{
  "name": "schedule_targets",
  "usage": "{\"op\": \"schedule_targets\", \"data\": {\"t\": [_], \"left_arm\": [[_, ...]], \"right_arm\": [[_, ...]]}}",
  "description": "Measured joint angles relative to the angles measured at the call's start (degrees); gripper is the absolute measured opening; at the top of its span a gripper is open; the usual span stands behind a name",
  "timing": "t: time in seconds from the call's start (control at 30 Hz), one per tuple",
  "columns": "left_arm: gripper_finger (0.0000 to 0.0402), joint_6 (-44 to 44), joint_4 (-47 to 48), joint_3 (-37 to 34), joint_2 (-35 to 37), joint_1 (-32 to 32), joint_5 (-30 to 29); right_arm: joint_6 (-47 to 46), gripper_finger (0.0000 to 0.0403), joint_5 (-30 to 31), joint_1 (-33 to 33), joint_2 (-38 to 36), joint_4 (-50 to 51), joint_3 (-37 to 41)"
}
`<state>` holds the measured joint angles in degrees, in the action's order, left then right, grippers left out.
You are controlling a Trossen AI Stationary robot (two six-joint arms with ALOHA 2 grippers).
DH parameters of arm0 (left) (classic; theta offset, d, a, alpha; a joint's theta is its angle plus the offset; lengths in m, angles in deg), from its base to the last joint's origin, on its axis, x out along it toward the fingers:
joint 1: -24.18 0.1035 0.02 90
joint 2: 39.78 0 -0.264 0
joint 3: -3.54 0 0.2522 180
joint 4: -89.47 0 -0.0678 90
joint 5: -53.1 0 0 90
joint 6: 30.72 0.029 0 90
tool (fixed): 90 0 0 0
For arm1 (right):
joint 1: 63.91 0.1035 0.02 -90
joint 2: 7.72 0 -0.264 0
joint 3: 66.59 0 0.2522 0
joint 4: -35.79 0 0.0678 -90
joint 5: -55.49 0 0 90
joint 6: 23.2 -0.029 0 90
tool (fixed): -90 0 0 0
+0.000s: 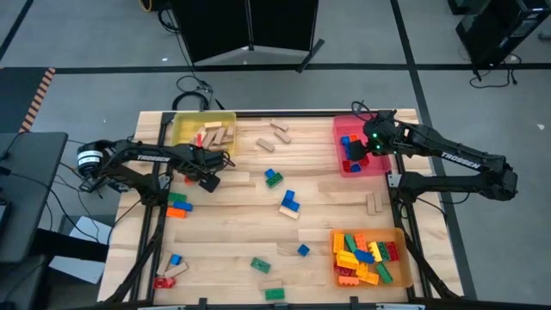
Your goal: Sort blocks by size
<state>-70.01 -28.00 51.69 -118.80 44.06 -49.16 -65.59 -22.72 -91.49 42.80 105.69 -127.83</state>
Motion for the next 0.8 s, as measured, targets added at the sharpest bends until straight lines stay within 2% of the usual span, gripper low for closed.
{"op": "schedule_targets", "data": {"t": [0.37, 0.63, 0.8], "left_arm": [[0.0174, -1.81, 0.38, 0.26, -0.06, 0.04, 4.02], [0.0166, -2.92, 3.09, 4.22, -0.28, -2.01, 5.95], [0.0165, -5.82, 5.48, 7.29, -0.2, -5.83, 5.86]], "right_arm": [[-0.04, 0.0294, 0.0, 0.02, 0.0, -0.84, 0.0], [0.2, 0.0291, 0.0, 0.02, 0.0, -0.79, 0.0], [0.34, 0.0293, 0.02, 0.72, -1.06, -1.04, 0.0]]}}
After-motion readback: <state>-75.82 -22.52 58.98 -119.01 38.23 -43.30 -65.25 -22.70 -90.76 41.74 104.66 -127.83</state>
